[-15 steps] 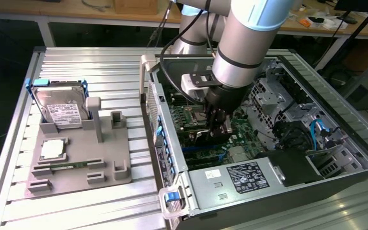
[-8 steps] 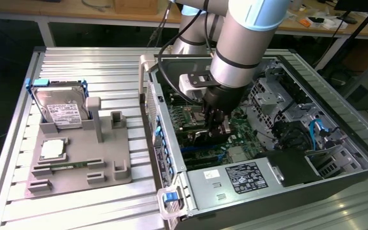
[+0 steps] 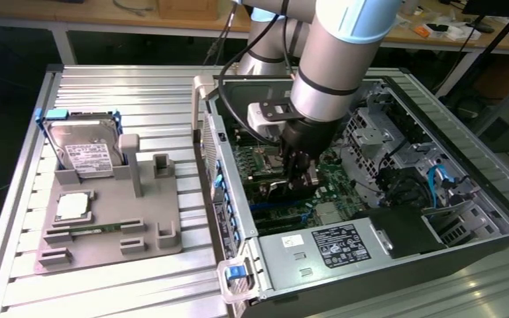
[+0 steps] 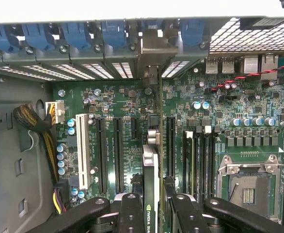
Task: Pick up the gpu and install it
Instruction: 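Insert the gpu into the slot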
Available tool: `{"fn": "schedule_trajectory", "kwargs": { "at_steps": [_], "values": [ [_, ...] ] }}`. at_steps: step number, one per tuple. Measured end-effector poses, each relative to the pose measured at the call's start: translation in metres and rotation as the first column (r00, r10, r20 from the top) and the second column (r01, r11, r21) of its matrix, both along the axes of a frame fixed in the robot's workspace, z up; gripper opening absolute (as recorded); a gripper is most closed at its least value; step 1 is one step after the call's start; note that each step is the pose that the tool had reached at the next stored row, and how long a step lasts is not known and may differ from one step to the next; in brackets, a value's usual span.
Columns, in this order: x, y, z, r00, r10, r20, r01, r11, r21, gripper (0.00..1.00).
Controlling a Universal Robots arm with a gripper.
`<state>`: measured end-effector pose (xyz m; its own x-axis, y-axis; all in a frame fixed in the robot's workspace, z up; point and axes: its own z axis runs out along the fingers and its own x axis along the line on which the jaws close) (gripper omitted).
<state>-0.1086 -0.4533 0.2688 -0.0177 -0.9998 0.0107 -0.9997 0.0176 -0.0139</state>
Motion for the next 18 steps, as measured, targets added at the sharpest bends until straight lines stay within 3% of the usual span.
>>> {"fn": "schedule_trajectory", "kwargs": {
  "at_steps": [18],
  "values": [
    [0.0000, 0.0000, -0.0058, 1.0000, 0.000, -0.0002, 0.000, 1.0000, -0.0001, 0.27]
  ]
}}
